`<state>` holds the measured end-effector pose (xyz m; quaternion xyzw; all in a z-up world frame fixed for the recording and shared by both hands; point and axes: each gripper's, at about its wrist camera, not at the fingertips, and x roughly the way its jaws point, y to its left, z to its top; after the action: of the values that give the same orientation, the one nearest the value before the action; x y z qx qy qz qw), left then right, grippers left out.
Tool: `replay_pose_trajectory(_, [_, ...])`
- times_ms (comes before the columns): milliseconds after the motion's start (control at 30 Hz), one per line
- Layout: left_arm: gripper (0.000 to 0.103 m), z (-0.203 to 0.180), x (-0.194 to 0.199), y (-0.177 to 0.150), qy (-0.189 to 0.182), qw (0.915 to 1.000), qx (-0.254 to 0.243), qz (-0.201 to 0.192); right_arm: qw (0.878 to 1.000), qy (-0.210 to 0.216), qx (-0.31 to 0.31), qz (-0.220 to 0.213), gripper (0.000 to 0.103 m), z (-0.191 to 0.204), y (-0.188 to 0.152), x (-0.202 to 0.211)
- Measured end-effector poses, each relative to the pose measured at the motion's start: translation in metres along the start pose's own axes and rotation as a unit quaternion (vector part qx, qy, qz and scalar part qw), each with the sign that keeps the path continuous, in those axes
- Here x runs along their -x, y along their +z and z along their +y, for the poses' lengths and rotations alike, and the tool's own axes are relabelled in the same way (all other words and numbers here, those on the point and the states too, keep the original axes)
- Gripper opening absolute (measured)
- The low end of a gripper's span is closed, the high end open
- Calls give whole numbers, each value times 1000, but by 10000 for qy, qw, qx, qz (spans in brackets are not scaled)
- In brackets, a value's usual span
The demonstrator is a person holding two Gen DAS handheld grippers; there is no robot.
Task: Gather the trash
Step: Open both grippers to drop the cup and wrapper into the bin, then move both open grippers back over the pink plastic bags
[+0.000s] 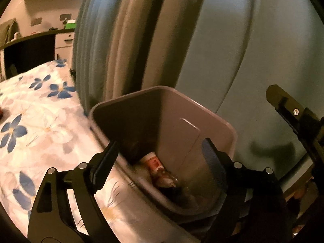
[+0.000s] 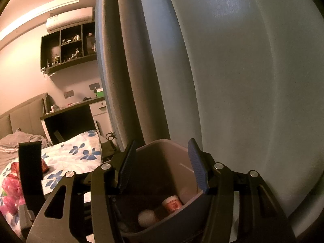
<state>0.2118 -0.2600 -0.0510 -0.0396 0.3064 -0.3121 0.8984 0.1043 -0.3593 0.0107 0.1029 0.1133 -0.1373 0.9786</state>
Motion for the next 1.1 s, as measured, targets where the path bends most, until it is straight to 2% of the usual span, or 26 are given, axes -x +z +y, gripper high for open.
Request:
replay_pose_trajectory(67, [87,8,12,0,147,9998,117,-80,10000,53,55,-32,62,3,0,1])
replay_pose_trajectory(200, [90,31,48,-1,641,9968,317,-361,9996,235,149,-34,67,13,-3,4])
replay_pose_trajectory(367, [96,64,100,-11,1478,9858,423,-678,9986,495,191,-9,74,27,-6,8])
replay_pose_trajectory(533, [96,102,155,-30,2385,9660,509,-856,9963,814,234,112,77,51,-13,17])
replay_pose_trajectory(733, [96,157,221,-63,3313,9335,980,-959,9911,1269,326,239,78,90,-23,29])
replay_pose_trajectory(900, [96,184,259,-84,3707,9157,1220,-959,9829,1731,454,430,78,137,-36,36])
replay_pose_trajectory(1100, [96,204,285,-99,3841,9088,1357,-908,9731,2135,602,624,78,180,-46,45])
